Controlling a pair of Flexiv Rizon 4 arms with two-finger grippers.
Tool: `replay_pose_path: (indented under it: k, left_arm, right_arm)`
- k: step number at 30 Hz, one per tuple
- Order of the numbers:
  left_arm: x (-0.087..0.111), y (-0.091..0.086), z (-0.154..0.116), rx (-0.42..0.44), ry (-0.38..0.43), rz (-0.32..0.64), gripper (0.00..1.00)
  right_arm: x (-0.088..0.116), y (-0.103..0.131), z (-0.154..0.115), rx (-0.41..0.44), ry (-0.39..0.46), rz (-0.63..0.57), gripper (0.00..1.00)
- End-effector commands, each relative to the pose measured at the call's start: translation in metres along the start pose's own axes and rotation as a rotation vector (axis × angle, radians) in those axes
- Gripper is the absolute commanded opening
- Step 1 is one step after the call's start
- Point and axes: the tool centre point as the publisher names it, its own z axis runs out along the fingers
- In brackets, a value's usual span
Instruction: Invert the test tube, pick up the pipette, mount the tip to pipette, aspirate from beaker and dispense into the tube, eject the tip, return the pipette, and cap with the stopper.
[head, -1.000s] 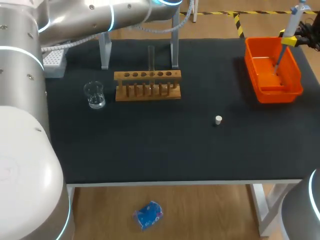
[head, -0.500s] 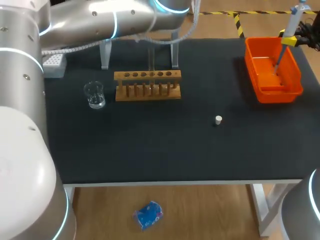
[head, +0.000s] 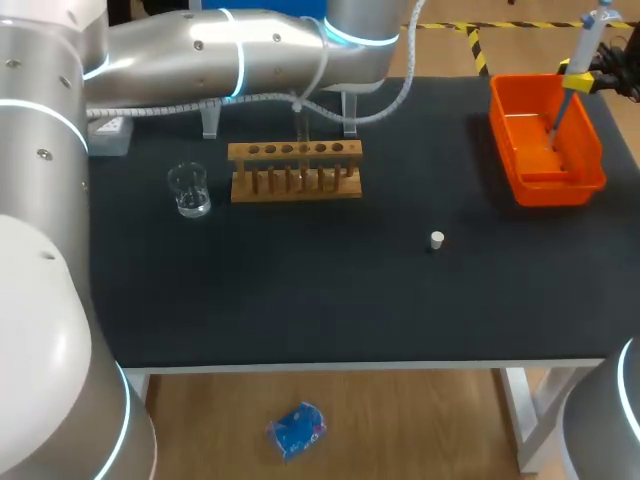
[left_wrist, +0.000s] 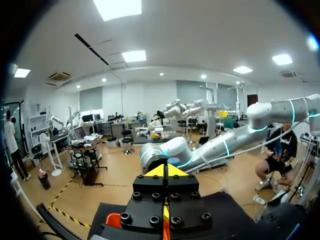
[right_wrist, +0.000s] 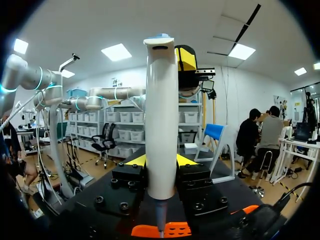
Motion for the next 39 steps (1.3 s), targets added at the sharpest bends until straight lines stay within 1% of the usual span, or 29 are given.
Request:
replay_pose_path:
  k: [1,2,7,12,14,18,39]
  left_arm:
    - [0.003,0.002,0.008,0.044,0.004,0.004,0.00]
    - [0.004,0.002,0.010,0.064,0.014,0.004,0.00]
    - [0.009,0.002,0.015,0.095,0.022,0.000,0.00]
    - [0.012,0.003,0.016,0.089,0.022,-0.004,0.00]
    - [0.014,0.004,0.016,0.063,0.023,-0.013,0.00]
    - [0.016,0.007,0.017,0.054,0.028,-0.021,0.00]
    - [0.014,0.012,0.028,0.015,0.063,-0.041,0.00]
  right_arm:
    - [-0.003,-0.001,-0.003,0.000,0.009,0.000,0.00]
    - [-0.003,-0.001,-0.003,0.000,0.009,0.000,0.00]
    - [-0.003,-0.001,-0.003,0.000,0.009,0.000,0.00]
    - [-0.003,-0.001,-0.003,0.000,0.009,0.000,0.00]
    - [-0.003,-0.001,-0.003,0.000,0.009,0.000,0.00]
    - [-0.003,-0.001,-0.003,0.000,0.009,0.000,0.00]
    - [-0.003,-0.001,-0.003,0.000,0.009,0.000,0.00]
